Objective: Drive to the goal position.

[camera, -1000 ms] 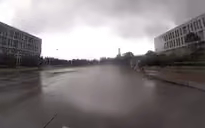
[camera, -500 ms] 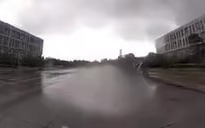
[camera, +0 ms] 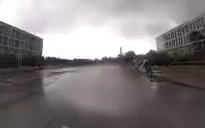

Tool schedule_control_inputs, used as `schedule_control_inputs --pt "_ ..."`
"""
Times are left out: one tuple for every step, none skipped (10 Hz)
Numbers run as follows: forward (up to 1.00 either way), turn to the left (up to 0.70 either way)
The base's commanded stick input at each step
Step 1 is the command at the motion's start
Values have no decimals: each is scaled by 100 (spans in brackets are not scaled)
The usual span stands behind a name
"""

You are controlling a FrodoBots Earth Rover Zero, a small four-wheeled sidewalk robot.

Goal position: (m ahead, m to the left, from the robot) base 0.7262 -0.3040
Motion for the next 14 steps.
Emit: schedule_control_inputs --pt "70 0" --pt "70 0" --pt "70 0" --pt "70 0" --pt "70 0" --pt "70 0" --pt "70 0" --pt "70 0" --pt "70 0" --pt "70 0" --pt "70 0" --pt "70 0" --pt "70 0" --pt "70 0"
